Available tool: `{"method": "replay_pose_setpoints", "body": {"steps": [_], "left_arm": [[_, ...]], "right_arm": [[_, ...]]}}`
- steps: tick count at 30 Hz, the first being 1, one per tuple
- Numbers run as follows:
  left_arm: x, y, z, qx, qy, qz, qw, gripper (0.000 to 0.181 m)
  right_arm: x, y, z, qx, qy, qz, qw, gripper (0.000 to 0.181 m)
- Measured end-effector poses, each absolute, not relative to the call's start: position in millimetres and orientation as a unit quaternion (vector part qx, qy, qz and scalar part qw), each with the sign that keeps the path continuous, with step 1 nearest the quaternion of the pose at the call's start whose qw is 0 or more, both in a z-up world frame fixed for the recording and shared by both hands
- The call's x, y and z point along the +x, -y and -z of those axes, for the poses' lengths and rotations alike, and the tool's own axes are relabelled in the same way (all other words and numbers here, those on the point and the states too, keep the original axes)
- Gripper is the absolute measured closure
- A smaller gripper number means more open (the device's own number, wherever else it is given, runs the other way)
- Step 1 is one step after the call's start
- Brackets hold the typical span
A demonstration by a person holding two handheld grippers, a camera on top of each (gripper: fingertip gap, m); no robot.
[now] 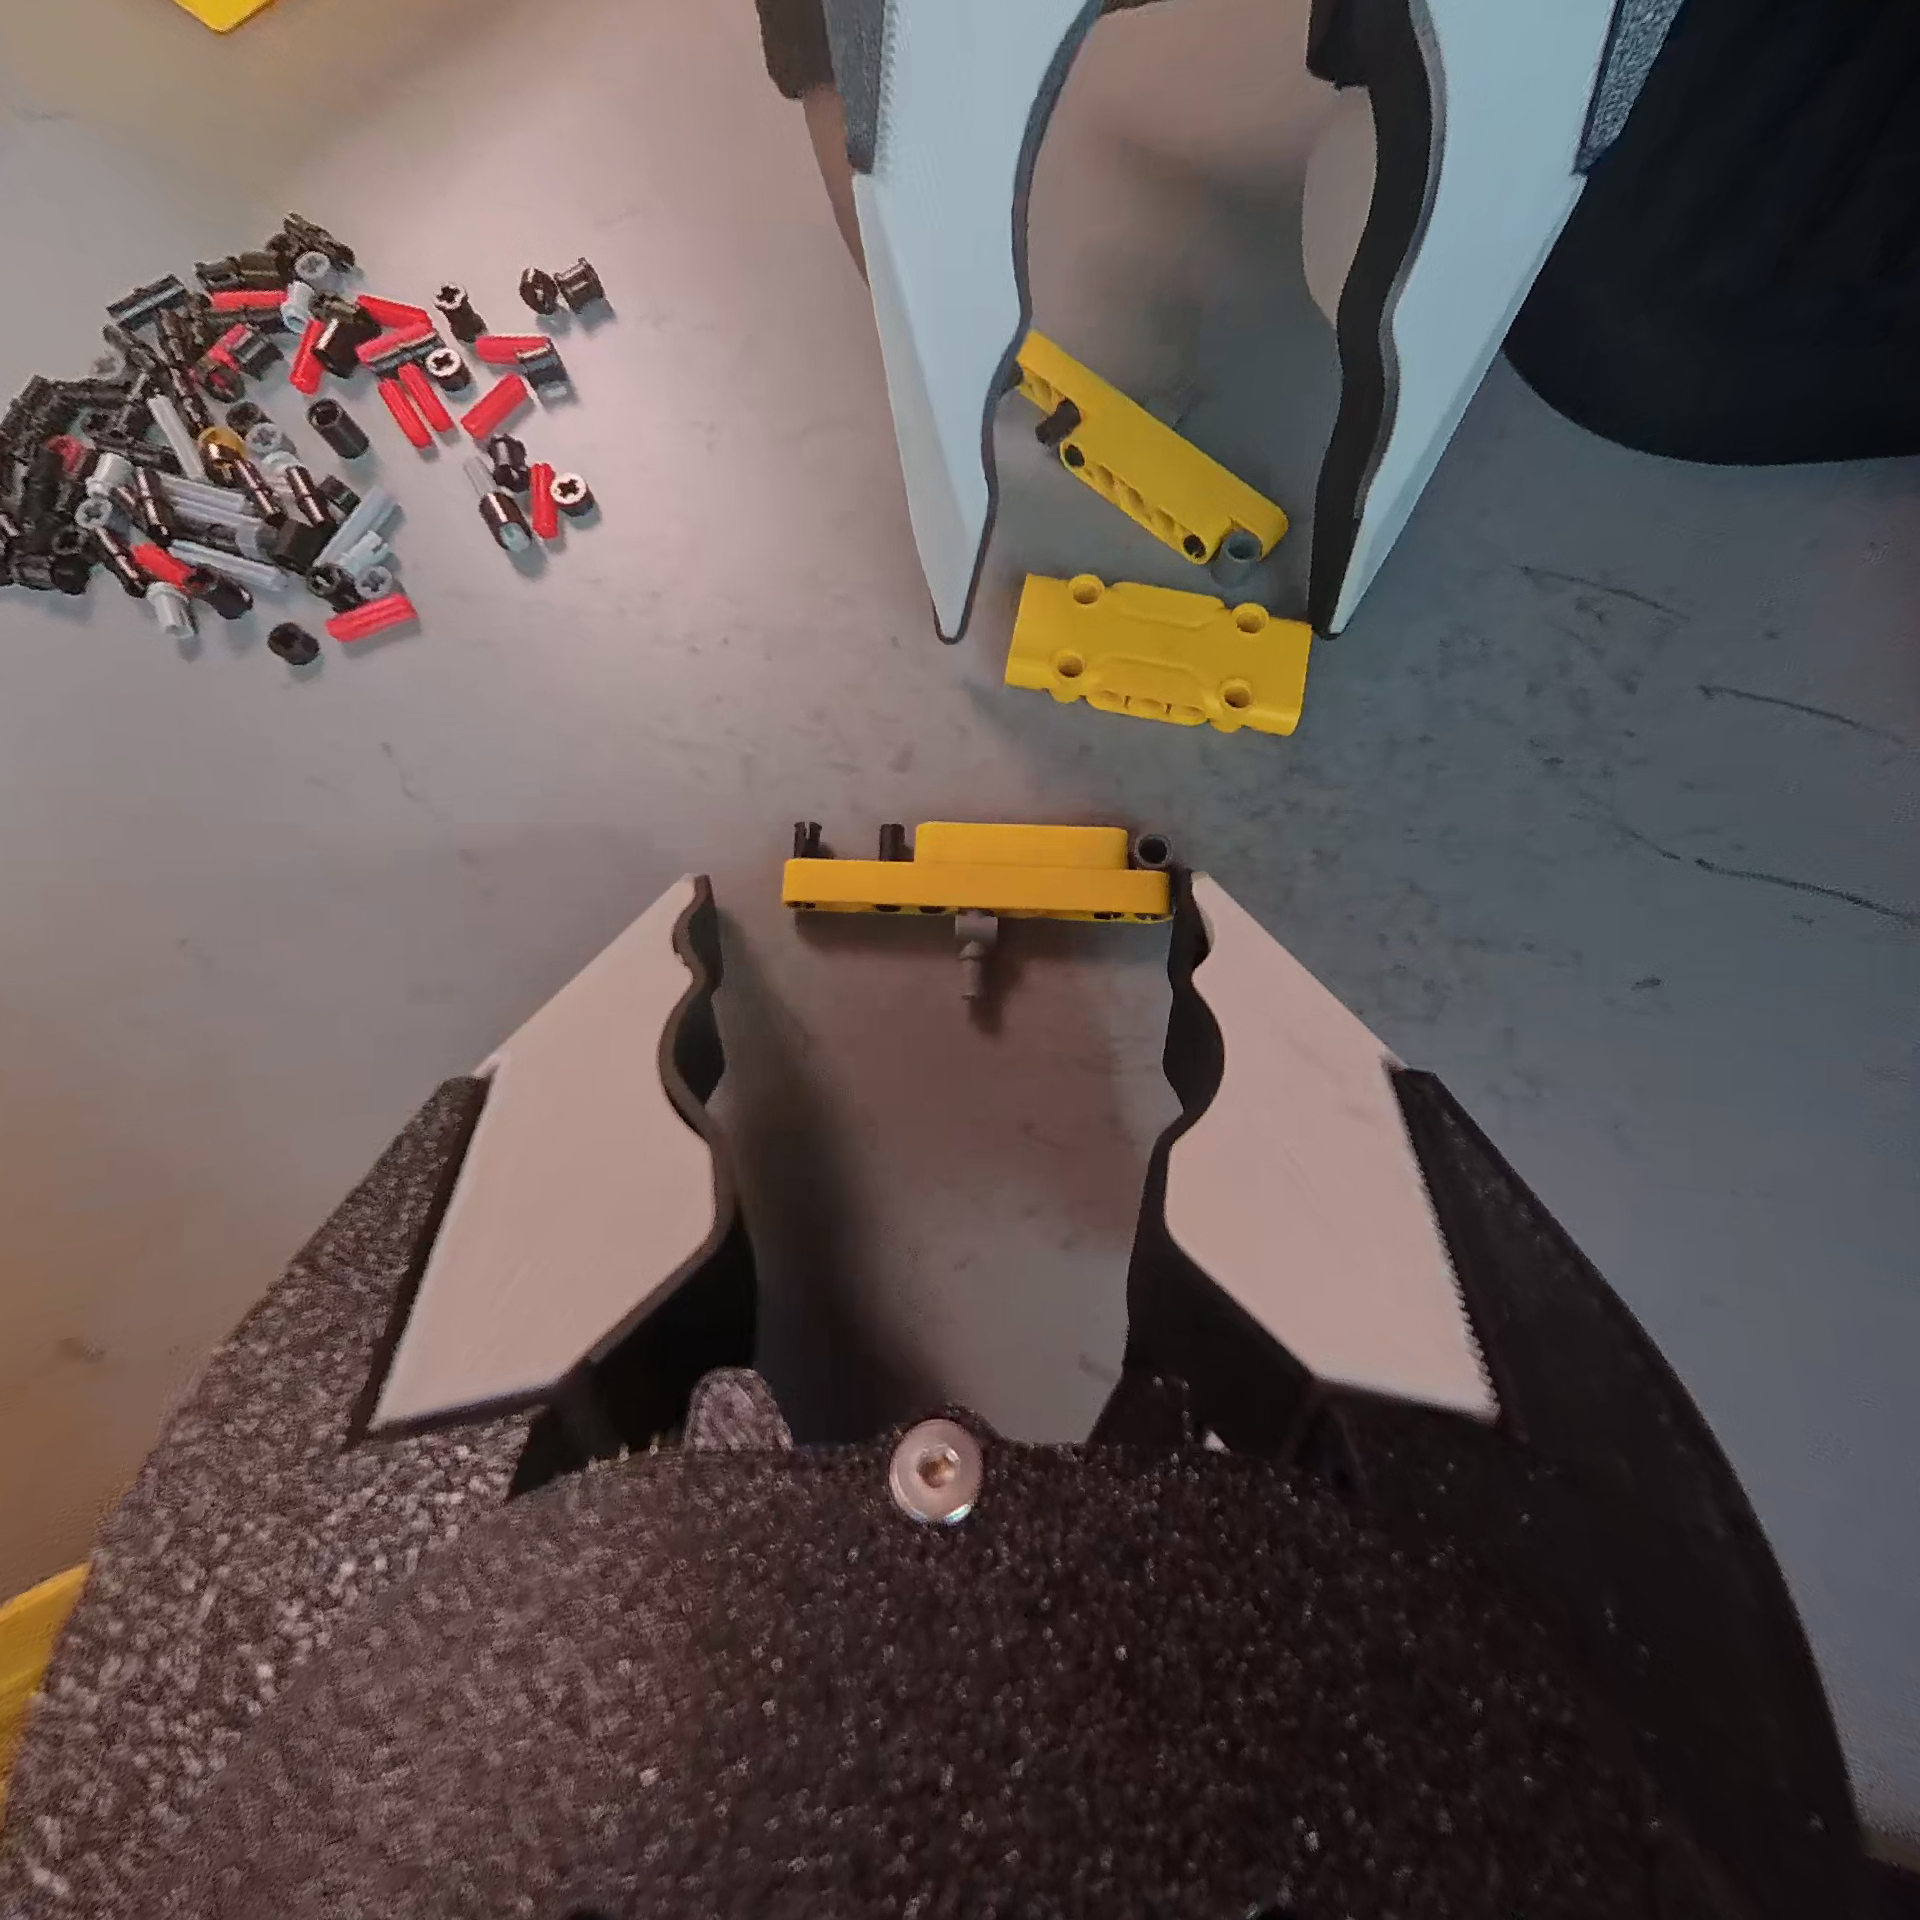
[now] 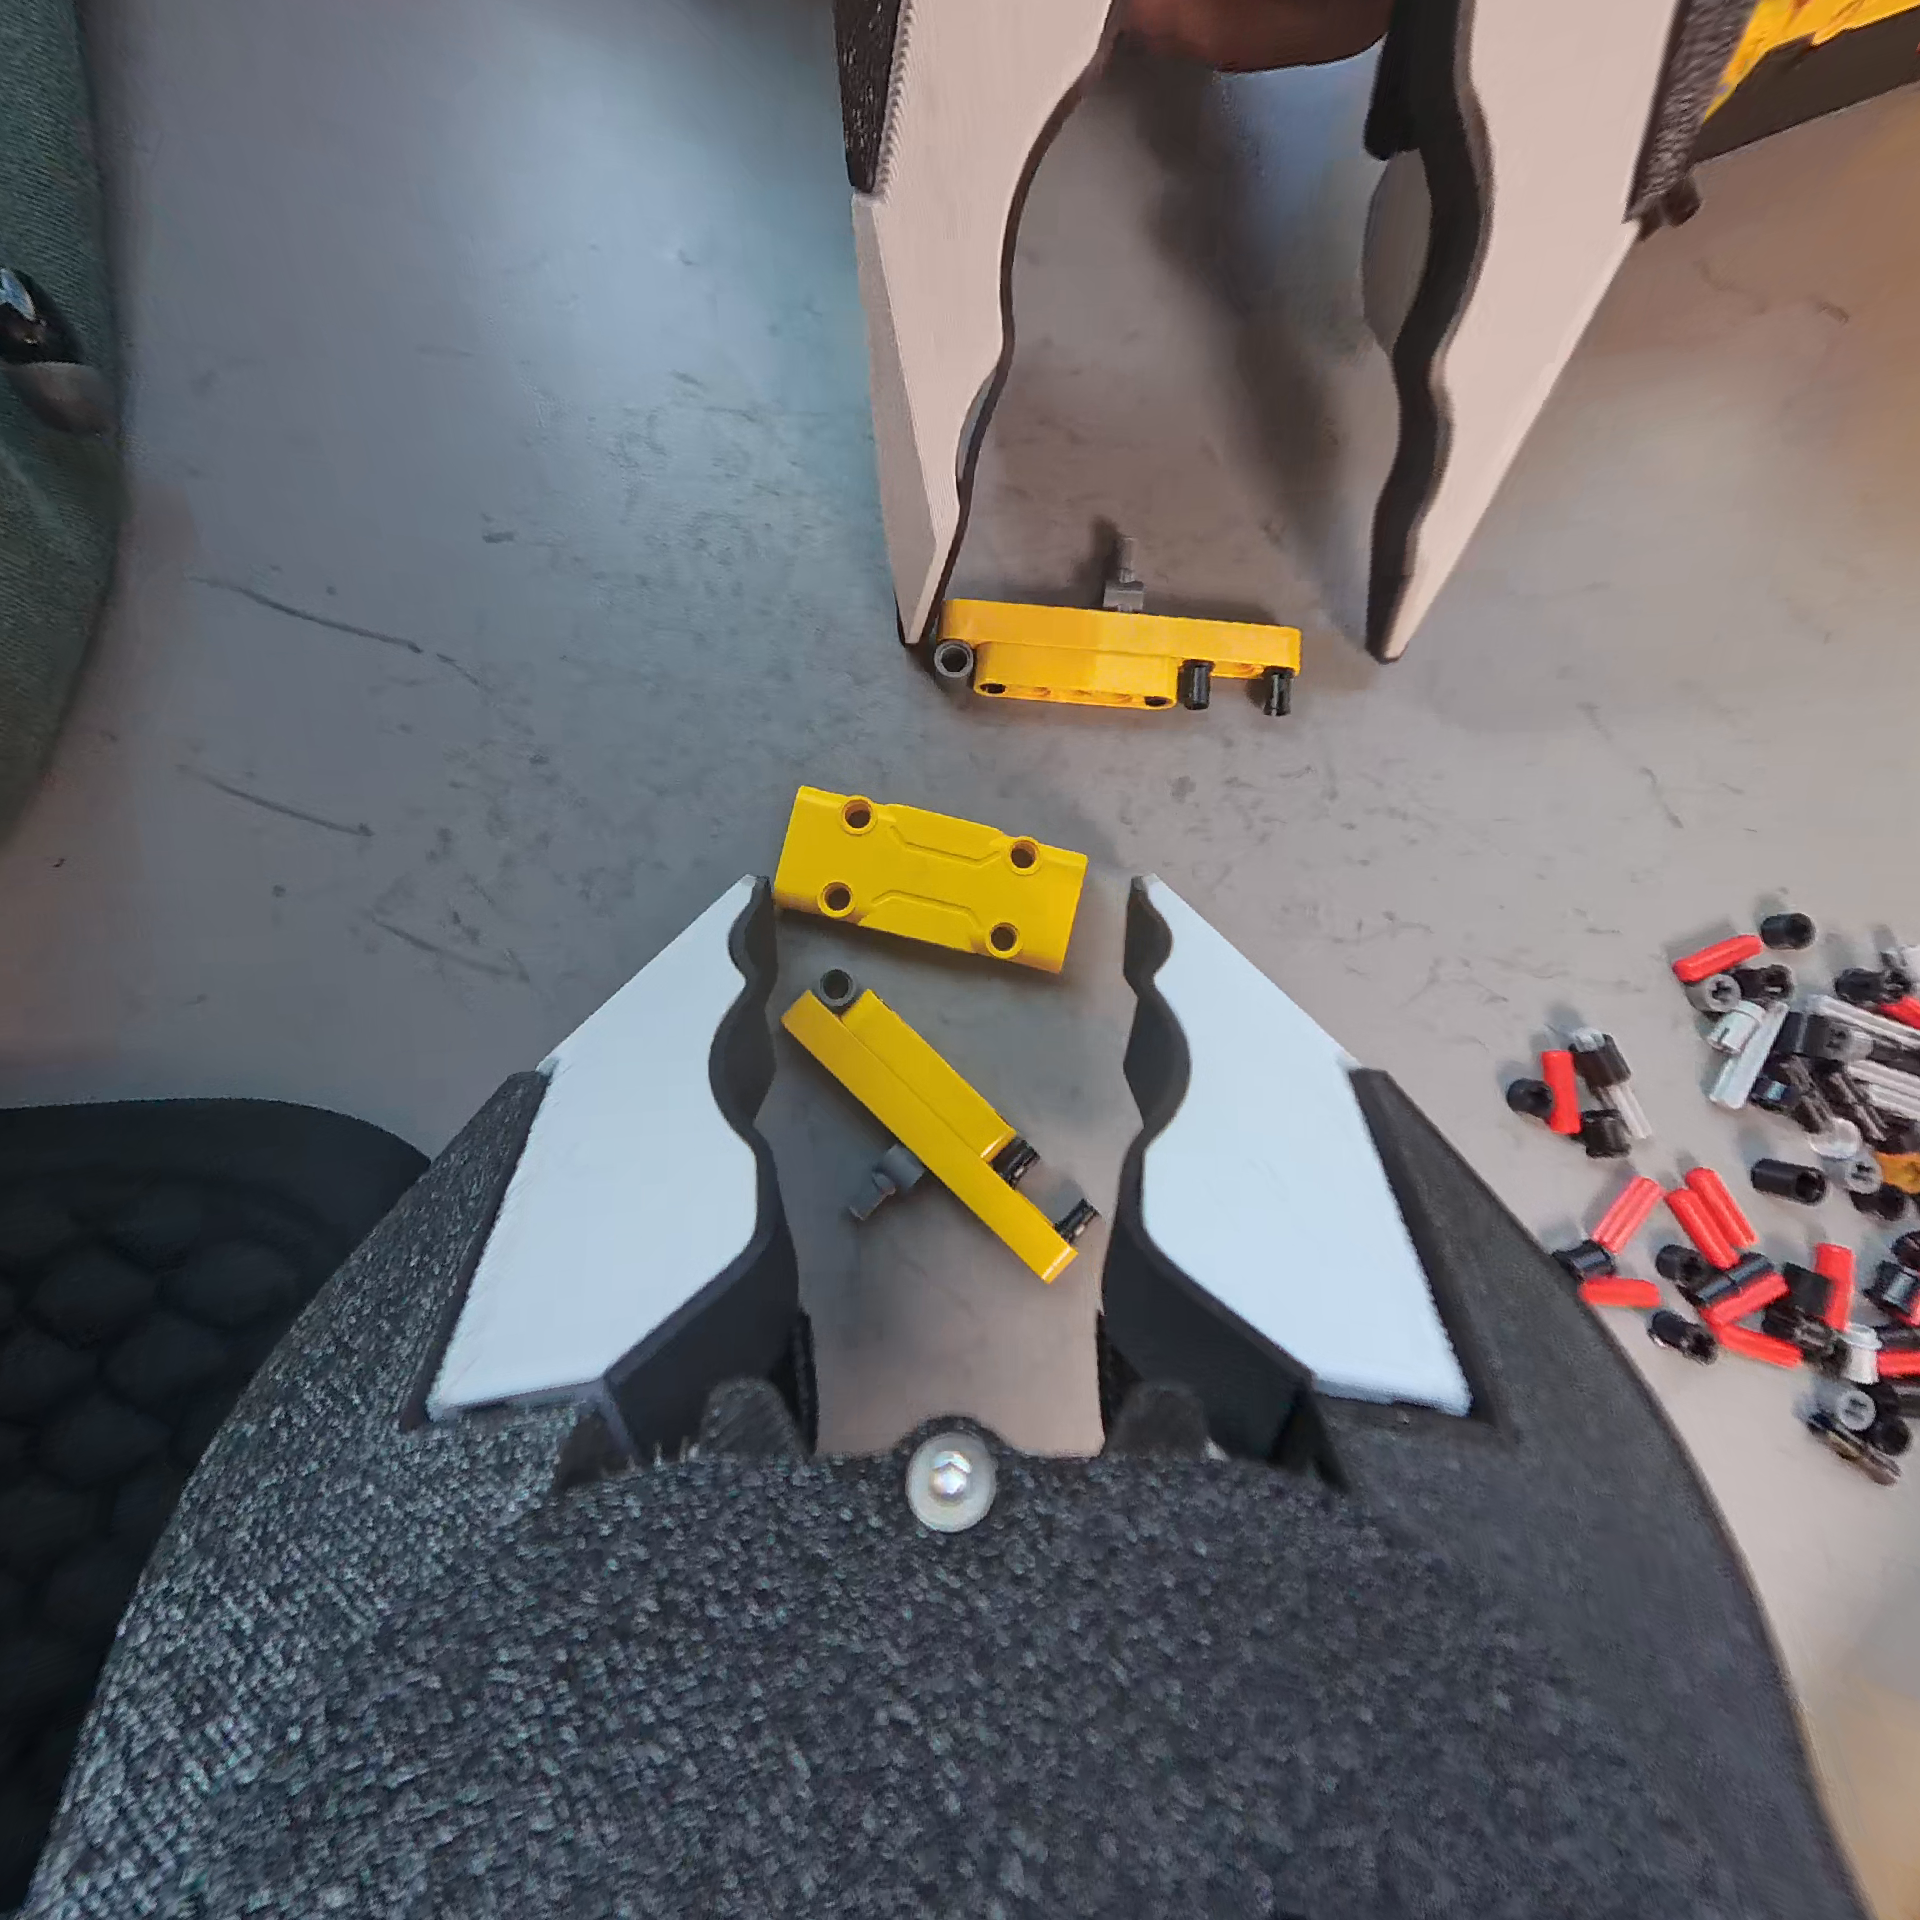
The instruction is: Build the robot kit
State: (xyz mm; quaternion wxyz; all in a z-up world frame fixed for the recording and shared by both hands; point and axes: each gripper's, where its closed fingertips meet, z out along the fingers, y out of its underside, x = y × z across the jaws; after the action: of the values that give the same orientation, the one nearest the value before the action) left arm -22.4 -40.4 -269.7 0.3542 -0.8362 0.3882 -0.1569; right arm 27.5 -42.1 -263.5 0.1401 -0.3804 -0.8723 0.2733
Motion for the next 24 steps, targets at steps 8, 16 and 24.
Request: {"method": "replay_pose_setpoints", "body": {"steps": [8,16,24], "left_arm": [[-19.6,47.2,269.5,-0.835,-0.387,0.159,0.357,0.108],[-19.5,52.3,268.6,-0.834,-0.39,0.149,0.361,0.108],[-12.6,61.3,268.8,-0.828,-0.4,0.159,0.359,0.108]], "right_arm": [[30.5,37.9,261.0,-0.404,0.854,-0.279,0.173,0.114],[32.6,42.1,261.3,-0.426,0.836,-0.287,0.193,0.12],[30.1,44.3,263.0,-0.434,0.831,-0.293,0.188,0.125]]}}
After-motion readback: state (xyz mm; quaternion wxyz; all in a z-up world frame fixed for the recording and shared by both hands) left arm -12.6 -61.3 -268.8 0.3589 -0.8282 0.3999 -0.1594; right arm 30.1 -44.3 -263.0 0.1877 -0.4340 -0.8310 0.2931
